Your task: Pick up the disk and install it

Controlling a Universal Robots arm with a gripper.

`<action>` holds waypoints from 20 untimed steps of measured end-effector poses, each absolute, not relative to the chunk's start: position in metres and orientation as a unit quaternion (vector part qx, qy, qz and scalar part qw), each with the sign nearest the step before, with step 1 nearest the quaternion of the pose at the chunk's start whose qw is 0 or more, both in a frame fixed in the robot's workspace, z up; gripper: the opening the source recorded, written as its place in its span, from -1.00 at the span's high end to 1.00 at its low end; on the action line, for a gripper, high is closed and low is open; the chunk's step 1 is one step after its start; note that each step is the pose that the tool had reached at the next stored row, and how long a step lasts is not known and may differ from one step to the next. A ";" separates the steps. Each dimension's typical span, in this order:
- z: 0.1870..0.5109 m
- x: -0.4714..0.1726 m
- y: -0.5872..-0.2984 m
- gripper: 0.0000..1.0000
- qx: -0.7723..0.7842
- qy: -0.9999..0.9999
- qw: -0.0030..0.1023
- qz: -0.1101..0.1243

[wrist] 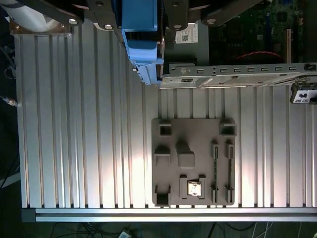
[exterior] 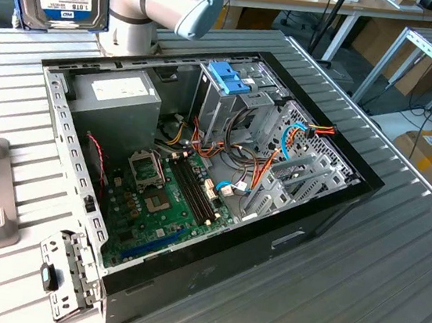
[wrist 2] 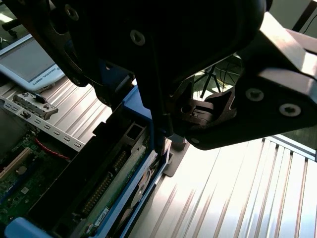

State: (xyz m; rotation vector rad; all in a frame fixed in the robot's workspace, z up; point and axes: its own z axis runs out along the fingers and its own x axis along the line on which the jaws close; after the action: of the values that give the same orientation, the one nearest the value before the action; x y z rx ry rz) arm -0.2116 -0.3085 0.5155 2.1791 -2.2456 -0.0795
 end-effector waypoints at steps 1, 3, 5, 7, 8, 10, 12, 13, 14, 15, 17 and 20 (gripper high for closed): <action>0.515 -0.210 -0.309 0.26 0.696 -0.717 0.006 -0.025; 0.515 -0.208 -0.309 0.26 0.696 -0.717 0.006 -0.025; 0.515 -0.205 -0.309 0.26 0.696 -0.717 0.006 -0.025; 0.515 -0.201 -0.309 0.26 0.696 -0.717 0.006 -0.025; 0.515 -0.200 -0.309 0.26 0.696 -0.717 0.006 -0.025; 0.515 -0.198 -0.309 0.26 0.696 -0.717 0.006 -0.025; 0.515 -0.196 -0.309 0.26 0.696 -0.717 0.006 -0.025; 0.515 -0.194 -0.309 0.26 0.696 -0.717 0.006 -0.025; 0.515 -0.193 -0.309 0.26 0.696 -0.717 0.006 -0.025; 0.515 -0.191 -0.309 0.26 0.696 -0.717 0.006 -0.025; 0.515 -0.189 -0.309 0.26 0.696 -0.717 0.006 -0.025; 0.515 -0.185 -0.309 0.26 0.696 -0.717 0.006 -0.025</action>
State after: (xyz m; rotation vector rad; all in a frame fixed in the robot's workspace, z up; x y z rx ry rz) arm -0.1847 -0.3085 0.5155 2.1791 -2.2455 -0.0795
